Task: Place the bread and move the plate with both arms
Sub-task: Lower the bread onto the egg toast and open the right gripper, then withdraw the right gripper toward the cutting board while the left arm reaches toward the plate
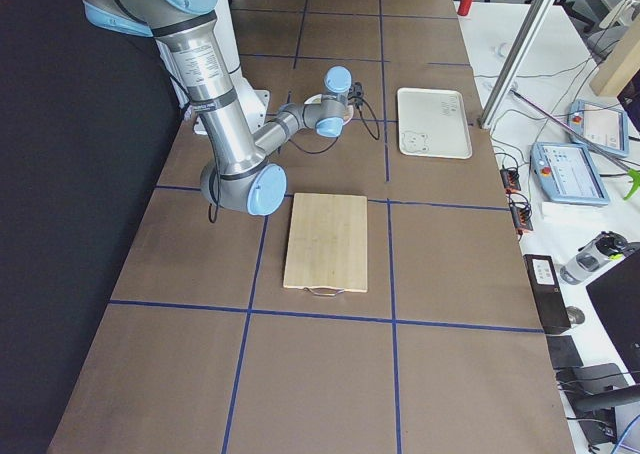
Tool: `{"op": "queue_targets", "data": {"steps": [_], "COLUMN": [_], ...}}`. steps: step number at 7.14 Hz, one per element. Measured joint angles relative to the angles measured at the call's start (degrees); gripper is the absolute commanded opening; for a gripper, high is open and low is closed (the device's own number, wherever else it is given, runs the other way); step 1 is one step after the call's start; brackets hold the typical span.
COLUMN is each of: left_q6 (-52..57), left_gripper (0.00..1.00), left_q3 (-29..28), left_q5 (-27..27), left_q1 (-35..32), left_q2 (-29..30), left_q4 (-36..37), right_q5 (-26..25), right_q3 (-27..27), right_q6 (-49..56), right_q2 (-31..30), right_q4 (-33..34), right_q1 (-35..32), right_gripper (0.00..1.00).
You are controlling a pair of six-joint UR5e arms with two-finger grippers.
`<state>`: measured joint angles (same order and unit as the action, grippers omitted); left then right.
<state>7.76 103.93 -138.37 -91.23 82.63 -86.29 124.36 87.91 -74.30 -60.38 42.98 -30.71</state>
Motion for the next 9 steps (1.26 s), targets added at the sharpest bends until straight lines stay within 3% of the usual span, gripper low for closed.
{"op": "queue_targets", "data": {"steps": [4,5,6,7,9], "left_q6": [0.0,0.0,0.0,0.0,0.0], "left_gripper": [1.0,1.0,1.0,1.0,1.0], "left_q3": [0.3,0.4,0.5,0.5,0.6], "left_q5": [-0.1,-0.1,0.0,0.0,-0.1], "left_q1": [0.0,0.0,0.0,0.0,0.0], "left_q2": [0.0,0.0,0.0,0.0,-0.1], "left_q4": [0.1,0.1,0.1,0.2,0.1], "right_q5": [-1.0,-1.1,-1.1,-1.3,-1.9], "right_q3": [-1.1,-1.2,-1.2,-1.2,-1.1], "right_q6": [0.7,0.7,0.7,0.7,0.0], "right_q2": [0.6,0.6,0.6,0.5,0.6], "right_q4": [-0.1,-0.1,-0.2,-0.1,-0.2], "right_q1": [0.1,0.1,0.1,0.1,0.1], "right_gripper": [0.04,0.32,0.82,1.0,1.0]}}
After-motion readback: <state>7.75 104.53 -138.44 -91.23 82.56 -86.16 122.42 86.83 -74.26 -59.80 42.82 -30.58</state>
